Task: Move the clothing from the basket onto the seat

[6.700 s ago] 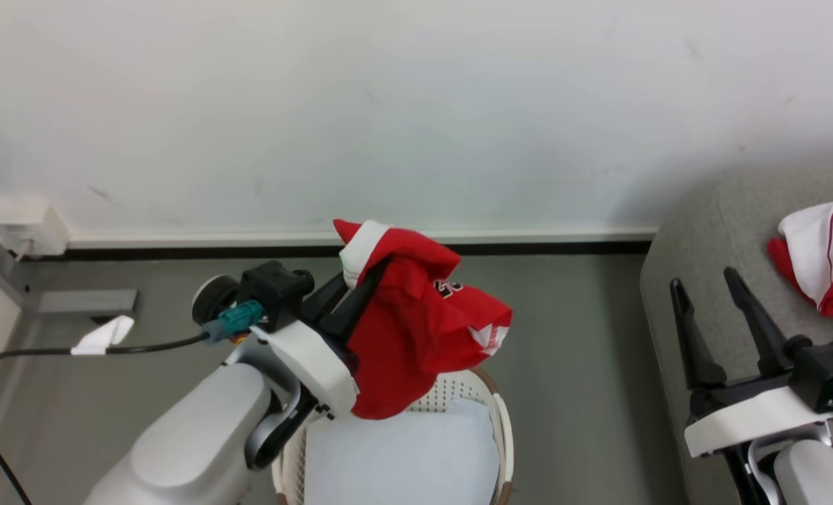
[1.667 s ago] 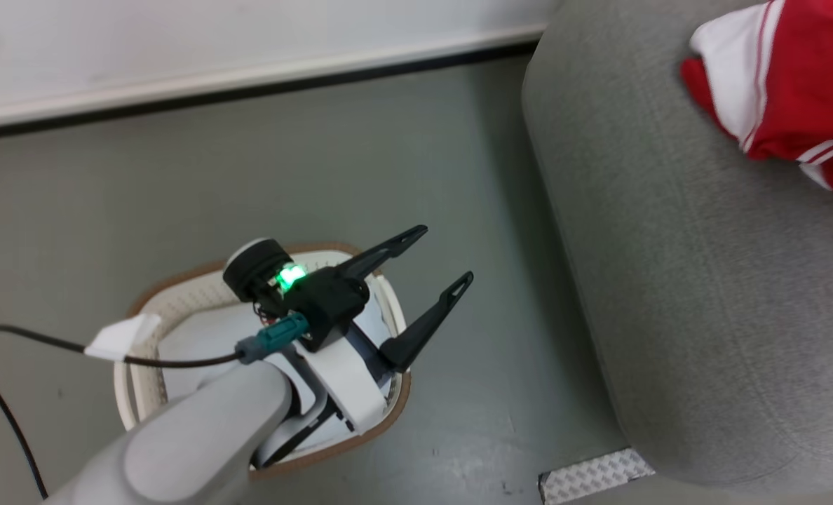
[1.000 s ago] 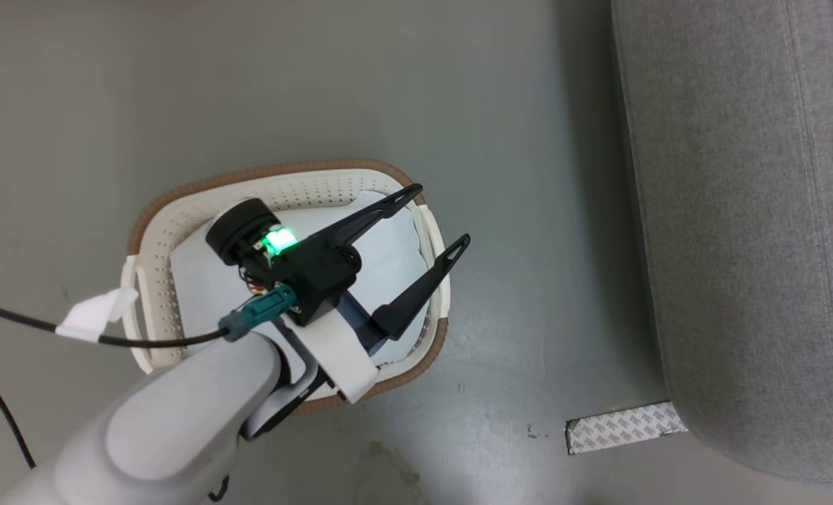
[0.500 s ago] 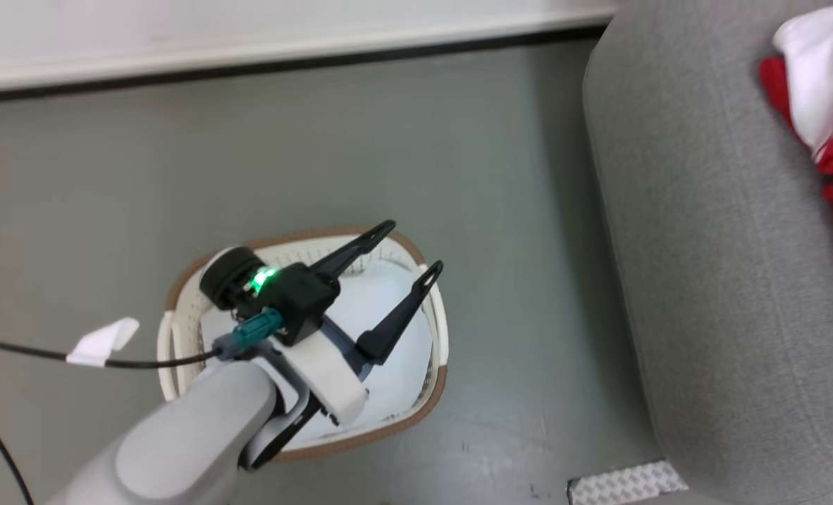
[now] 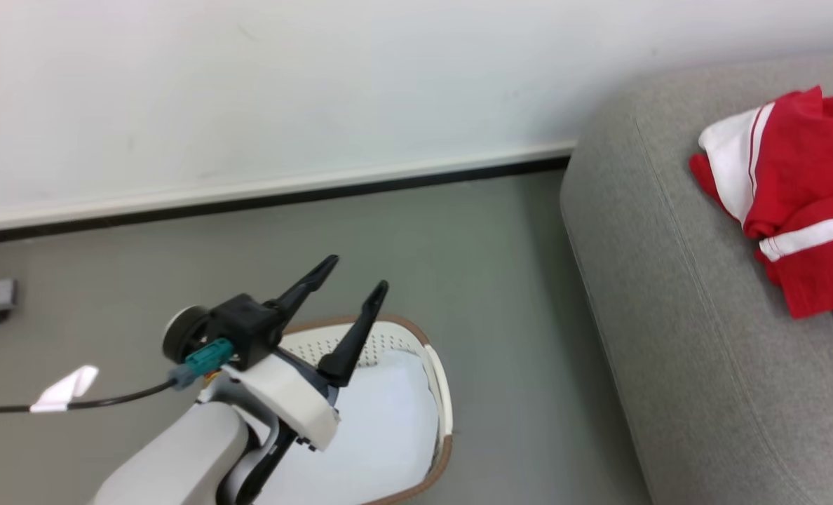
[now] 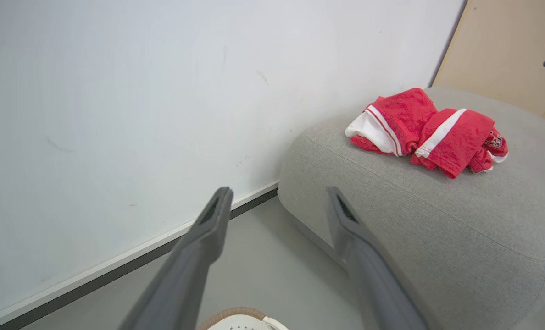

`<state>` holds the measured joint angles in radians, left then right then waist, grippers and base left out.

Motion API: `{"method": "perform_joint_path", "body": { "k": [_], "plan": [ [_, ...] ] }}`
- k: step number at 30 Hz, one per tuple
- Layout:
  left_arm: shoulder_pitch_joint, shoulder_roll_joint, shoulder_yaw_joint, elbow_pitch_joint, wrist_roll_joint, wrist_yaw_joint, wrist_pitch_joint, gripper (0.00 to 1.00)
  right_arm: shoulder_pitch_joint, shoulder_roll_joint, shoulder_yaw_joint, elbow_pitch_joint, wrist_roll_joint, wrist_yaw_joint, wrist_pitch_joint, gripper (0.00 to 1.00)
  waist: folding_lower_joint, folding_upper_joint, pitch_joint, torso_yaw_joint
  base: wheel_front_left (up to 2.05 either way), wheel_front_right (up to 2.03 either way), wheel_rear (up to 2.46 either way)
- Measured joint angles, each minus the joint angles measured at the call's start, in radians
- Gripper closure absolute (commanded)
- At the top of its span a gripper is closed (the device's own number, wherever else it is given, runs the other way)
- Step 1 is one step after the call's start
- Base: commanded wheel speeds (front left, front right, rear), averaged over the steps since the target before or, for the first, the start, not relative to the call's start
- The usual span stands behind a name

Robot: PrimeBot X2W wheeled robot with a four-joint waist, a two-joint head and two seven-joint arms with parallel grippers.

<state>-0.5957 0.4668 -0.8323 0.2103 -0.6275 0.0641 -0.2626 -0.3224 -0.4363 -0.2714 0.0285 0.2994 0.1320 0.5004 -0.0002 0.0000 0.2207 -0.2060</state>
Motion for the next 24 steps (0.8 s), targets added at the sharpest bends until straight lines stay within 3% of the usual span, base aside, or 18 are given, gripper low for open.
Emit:
{"method": "perform_joint_path", "body": {
  "k": [4, 9, 17, 24],
  "plan": [
    [0.053, 0.002, 0.081, -0.022, -0.017, 0.018, -0.001, 0.0, 0.012, 0.033, 0.058, -0.071, -0.012, 0.0, -0.044, 0.0, 0.0, 0.0, -0.053, 0.029, 0.0, 0.0, 0.0],
    [0.149, -0.002, 0.227, -0.048, -0.067, 0.026, -0.002, 0.0, 0.007, 0.095, 0.127, -0.073, -0.017, 0.0, -0.202, 0.0, -0.0001, 0.0, -0.099, 0.079, 0.0, 0.0, 0.0],
    [0.292, -0.025, 0.435, -0.051, -0.013, 0.053, -0.002, 0.0, 0.027, 0.182, 0.196, 0.036, -0.03, 0.0, -0.456, 0.0, 0.0, 0.0, -0.15, 0.169, 0.0, 0.0, 0.0],
    [0.413, -0.095, 0.592, -0.042, 0.055, 0.051, -0.002, 0.0, 0.093, 0.255, 0.239, 0.16, -0.033, 0.0, -0.622, 0.0, 0.0001, 0.0, -0.184, 0.225, 0.0, 0.0, 0.0]
  ]
}}
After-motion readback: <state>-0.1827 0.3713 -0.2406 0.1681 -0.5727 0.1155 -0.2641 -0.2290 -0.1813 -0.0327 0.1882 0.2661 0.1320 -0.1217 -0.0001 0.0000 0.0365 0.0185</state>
